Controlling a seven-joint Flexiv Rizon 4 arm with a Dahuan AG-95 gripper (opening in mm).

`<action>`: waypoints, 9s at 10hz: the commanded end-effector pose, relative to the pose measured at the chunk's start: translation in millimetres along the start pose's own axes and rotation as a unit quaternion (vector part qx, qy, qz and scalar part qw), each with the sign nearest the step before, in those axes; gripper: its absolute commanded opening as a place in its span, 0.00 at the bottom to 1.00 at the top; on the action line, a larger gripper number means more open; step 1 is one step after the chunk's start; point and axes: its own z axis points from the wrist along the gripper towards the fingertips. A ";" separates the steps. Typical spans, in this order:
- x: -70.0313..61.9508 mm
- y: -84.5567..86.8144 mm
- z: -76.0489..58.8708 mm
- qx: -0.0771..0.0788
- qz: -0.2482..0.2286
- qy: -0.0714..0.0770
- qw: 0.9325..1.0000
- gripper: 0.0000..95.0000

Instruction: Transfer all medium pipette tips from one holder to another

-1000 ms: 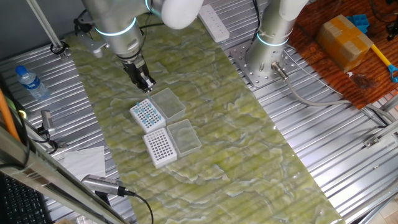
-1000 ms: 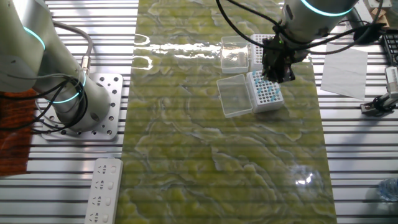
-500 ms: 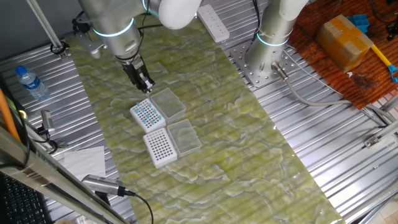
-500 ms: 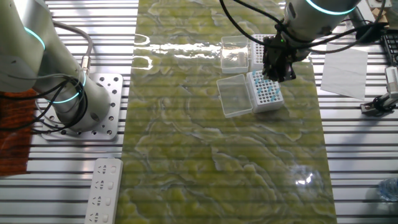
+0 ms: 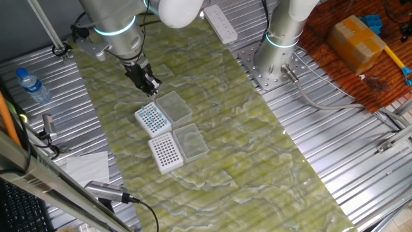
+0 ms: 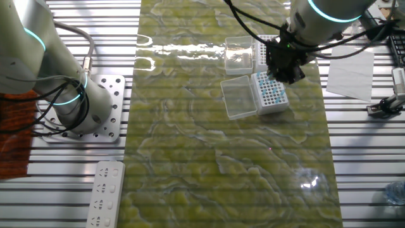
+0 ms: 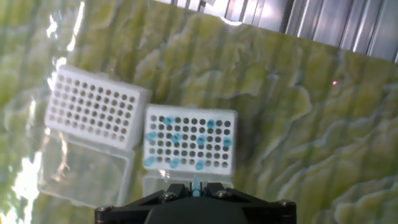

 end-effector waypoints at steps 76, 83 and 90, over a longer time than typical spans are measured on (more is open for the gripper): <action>-5.4 41.2 83.1 0.076 -0.080 -0.027 0.994 0.20; -8.5 35.8 95.1 0.084 -0.087 -0.036 0.992 0.20; -10.0 29.3 92.8 0.086 -0.099 -0.039 0.991 0.20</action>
